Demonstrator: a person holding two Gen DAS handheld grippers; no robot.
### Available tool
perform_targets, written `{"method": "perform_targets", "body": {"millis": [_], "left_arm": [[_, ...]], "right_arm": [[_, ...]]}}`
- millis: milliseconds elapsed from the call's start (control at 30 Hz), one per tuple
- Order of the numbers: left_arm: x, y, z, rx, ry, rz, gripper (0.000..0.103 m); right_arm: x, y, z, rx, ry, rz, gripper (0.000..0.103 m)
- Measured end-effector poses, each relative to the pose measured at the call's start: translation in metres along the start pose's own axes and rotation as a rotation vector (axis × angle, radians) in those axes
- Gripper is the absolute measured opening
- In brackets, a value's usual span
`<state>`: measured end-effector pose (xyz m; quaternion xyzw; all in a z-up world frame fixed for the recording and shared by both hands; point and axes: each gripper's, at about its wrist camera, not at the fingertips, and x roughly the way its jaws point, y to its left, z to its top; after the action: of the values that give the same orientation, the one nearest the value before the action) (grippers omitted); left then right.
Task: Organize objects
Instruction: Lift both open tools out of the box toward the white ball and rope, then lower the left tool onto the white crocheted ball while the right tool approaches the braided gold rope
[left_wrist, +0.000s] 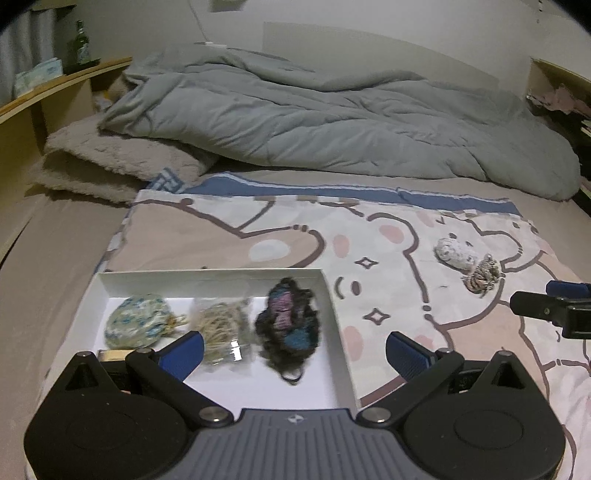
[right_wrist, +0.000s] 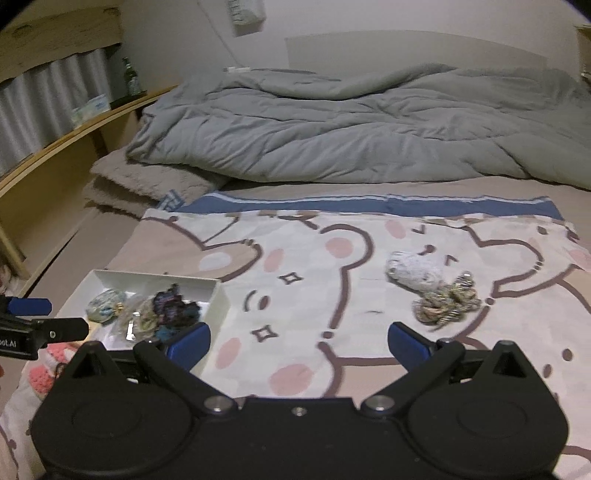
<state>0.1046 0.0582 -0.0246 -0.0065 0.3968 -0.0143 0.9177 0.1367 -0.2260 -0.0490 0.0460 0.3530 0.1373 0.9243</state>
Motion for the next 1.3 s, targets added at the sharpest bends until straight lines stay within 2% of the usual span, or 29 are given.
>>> {"method": "perform_targets", "body": {"millis": [700, 1000, 1133, 1300], "left_arm": [[0.060, -0.095, 0.010, 0.091, 0.045, -0.085, 0.103], [0.083, -0.125, 0.003, 0.120, 0.060, -0.136, 0.103], [0.088, -0.139, 0.000, 0.149, 0.019, -0.159, 0.103], [0.096, -0.154, -0.003, 0.164, 0.002, -0.185, 0.103]], "right_arm": [[-0.012, -0.080, -0.013, 0.134, 0.003, -0.131, 0.103], [-0.016, -0.124, -0.020, 0.378, 0.023, -0.125, 0.103], [-0.003, -0.147, -0.019, 0.510, 0.063, -0.099, 0.103], [0.020, -0.166, -0.011, 0.523, 0.083, -0.159, 0.103]]}}
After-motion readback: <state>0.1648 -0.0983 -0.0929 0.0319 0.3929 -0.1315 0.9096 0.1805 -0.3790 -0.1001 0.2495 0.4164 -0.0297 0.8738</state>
